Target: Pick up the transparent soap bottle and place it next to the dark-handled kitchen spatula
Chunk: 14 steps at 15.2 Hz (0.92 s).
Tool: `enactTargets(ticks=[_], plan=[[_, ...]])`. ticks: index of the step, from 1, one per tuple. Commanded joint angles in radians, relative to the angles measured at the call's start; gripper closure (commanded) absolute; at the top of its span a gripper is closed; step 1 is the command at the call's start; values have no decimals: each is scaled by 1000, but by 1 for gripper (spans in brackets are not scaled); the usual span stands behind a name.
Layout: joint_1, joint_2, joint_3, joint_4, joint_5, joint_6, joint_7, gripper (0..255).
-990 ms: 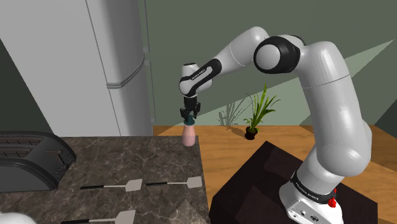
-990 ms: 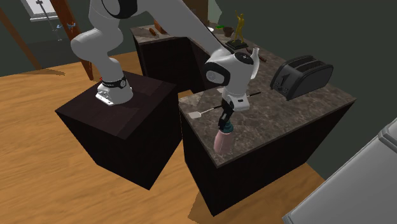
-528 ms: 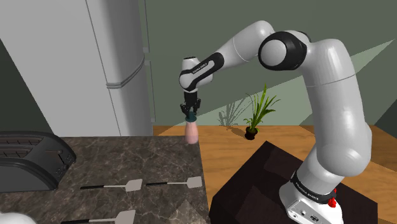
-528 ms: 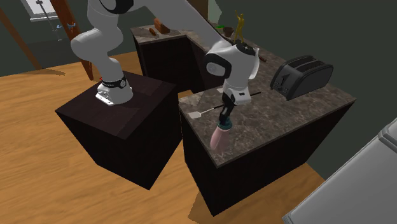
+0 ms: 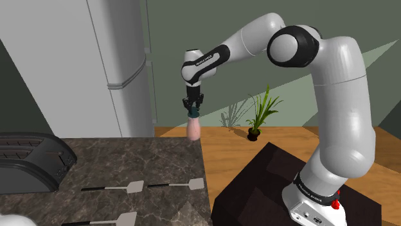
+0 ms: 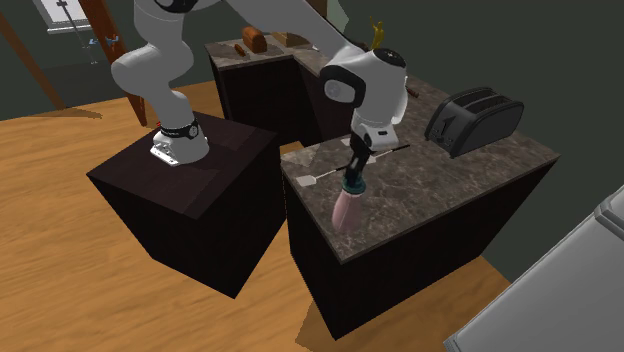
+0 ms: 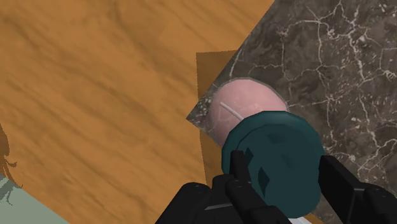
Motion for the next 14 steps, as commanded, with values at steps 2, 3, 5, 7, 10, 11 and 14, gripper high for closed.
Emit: enactTargets(ticks=[2,3,5,7,10,11,14], plan=[[1,-19,0,17,0,-35,0,255],[1,-25,0,20,0,-45,0,255],[1,-39,1,27,1,-66,0,255],[1,-51,1,36,1,-87,-1,255],[1,-68,1,51,1,-119,-1,255],[1,-74,1,56,1,-130,-2,255],[1,-90,1,74,2,-163,-2,255]])
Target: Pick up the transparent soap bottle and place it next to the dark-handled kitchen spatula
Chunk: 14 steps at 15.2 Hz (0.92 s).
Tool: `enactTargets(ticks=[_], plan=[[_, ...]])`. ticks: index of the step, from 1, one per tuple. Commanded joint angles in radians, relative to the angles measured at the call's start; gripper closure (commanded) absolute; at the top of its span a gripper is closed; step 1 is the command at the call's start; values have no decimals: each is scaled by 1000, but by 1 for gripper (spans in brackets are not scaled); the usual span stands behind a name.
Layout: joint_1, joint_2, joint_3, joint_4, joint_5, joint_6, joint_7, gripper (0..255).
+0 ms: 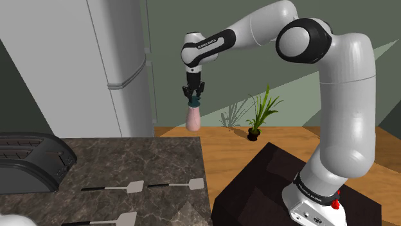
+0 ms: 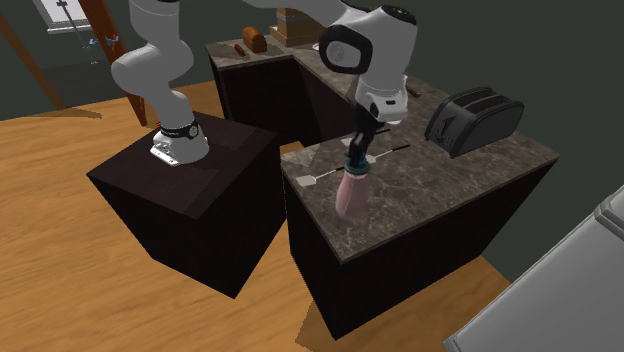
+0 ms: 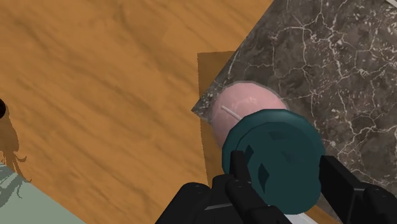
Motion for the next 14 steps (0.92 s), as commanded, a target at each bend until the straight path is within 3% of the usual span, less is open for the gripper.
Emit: enactTargets(ticks=[1,14], plan=[[1,-13,0,8,0,-22,1,255],[1,-58,1,117,1,-175,-2,255]])
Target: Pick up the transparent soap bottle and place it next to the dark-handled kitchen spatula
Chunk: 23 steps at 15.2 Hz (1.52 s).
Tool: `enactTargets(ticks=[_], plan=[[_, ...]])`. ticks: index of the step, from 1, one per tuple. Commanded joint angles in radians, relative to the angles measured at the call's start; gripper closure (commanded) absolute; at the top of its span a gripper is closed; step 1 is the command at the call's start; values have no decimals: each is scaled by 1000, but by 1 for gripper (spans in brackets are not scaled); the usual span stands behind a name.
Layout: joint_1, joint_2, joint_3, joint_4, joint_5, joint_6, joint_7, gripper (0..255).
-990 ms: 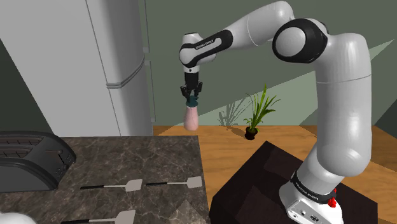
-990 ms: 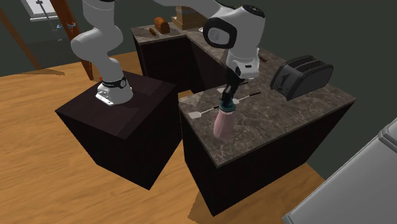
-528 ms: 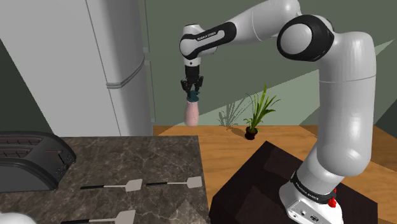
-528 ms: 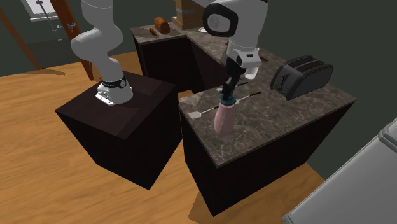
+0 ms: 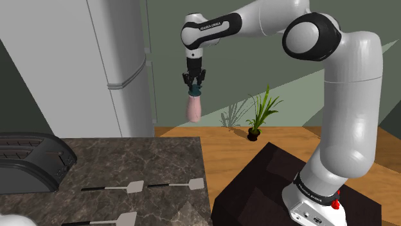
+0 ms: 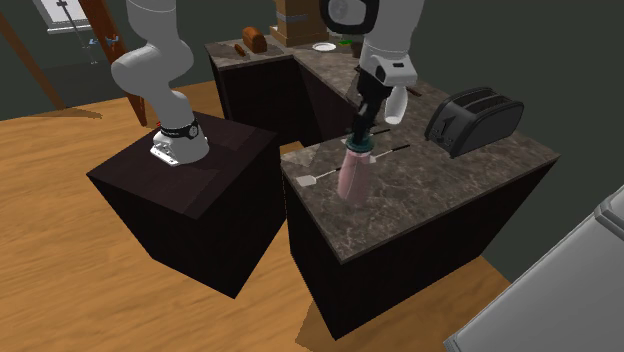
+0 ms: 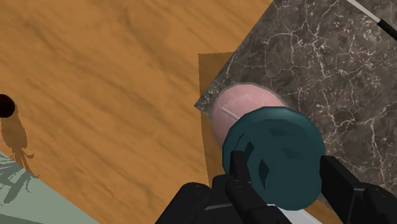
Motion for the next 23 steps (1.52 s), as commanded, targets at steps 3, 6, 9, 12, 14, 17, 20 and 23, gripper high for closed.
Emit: enactTargets(ticks=[3,6,9,12,14,17,20,23], plan=[[-1,-8,-1,43,0,-52,-3,255],[-1,-12,-1,79,1,-90,-4,255],[-1,-13,-1,118,1,-130,-4,255],[-1,-11,-1,160,1,-171,-5,255],[-1,-10,-1,183,1,-192,-5,255],[38,-75,17,85,0,-161,51,255],[75,-130,38,7,1,-138,110,255],[112,-175,61,-57,4,-120,170,255]])
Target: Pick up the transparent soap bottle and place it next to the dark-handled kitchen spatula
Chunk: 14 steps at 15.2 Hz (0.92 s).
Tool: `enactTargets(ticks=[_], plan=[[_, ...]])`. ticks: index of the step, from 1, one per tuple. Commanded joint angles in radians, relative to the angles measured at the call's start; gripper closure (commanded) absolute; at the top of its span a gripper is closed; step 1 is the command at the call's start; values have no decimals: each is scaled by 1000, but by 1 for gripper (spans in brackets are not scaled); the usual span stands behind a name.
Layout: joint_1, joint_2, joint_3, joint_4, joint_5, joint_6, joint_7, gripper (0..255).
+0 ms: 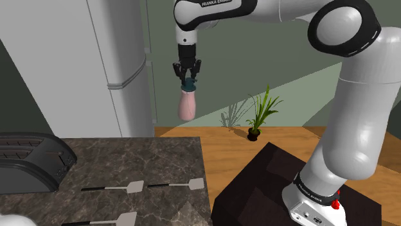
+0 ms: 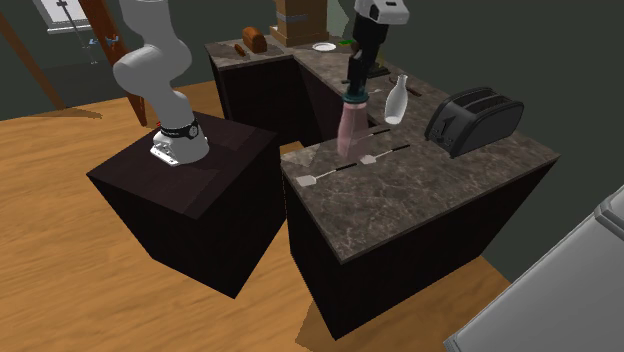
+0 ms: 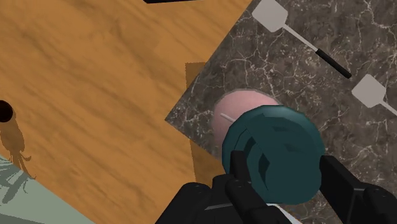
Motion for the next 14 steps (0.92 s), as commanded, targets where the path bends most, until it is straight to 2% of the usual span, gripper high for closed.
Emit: enactTargets(ticks=[1,7,14], plan=[[23,-25,14,-30,2,6,38,255],[97,-82,67,-108,9,27,164,255],[185,-105,133,-140,17,38,317,255]])
